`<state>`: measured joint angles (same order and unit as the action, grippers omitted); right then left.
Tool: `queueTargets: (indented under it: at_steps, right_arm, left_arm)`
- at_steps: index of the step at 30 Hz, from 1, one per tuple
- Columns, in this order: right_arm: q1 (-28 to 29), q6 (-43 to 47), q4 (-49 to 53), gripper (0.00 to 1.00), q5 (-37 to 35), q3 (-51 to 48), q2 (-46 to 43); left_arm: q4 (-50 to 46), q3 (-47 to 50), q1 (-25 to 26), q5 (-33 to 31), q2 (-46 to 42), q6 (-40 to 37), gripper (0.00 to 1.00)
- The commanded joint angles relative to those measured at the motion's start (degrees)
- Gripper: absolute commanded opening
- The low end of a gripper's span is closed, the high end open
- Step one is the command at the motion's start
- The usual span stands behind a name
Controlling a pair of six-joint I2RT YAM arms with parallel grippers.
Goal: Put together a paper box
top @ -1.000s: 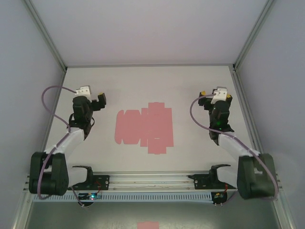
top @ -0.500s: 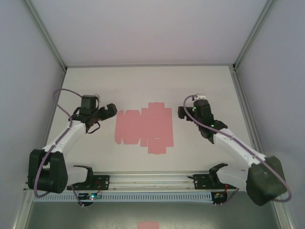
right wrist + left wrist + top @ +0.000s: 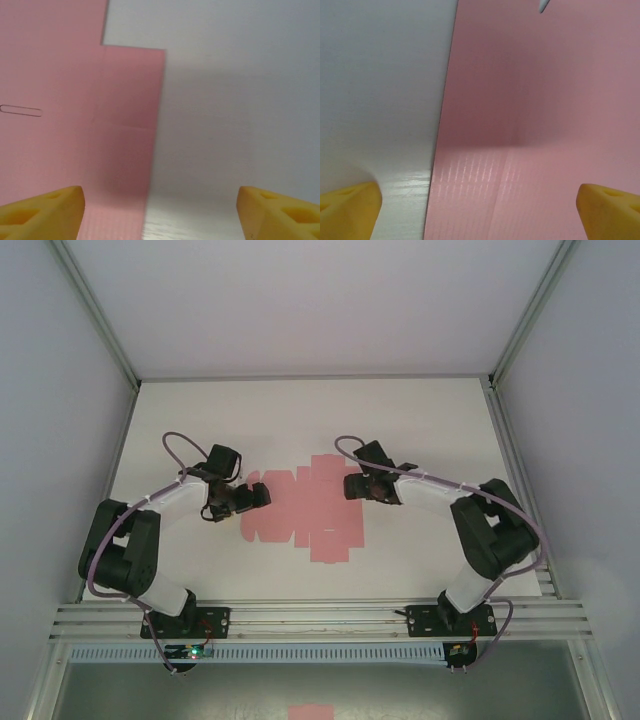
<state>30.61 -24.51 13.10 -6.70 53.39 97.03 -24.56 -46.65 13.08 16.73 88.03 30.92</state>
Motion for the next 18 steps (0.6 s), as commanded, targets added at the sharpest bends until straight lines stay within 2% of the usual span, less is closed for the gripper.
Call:
queueTargets:
  at_steps: [1, 6, 18]
  right_arm:
    - [1.2, -1.6, 1.2, 0.73, 0.5, 2.7, 3.3]
    - [2.5, -3.1, 0.6, 0.65, 0.7, 2.4, 5.8]
    - [3.0, -6.0, -6.2, 0.59, 6.0, -5.1, 6.6]
  left_arm:
    - [-1.3, -0.8, 0.3, 2.0, 1.0, 0.1, 1.00]
    - [3.2, -0.1, 0.3, 8.9, 2.2, 0.8, 0.96]
    - [7.0, 1.4, 0.9, 17.2, 3.4, 1.6, 0.93]
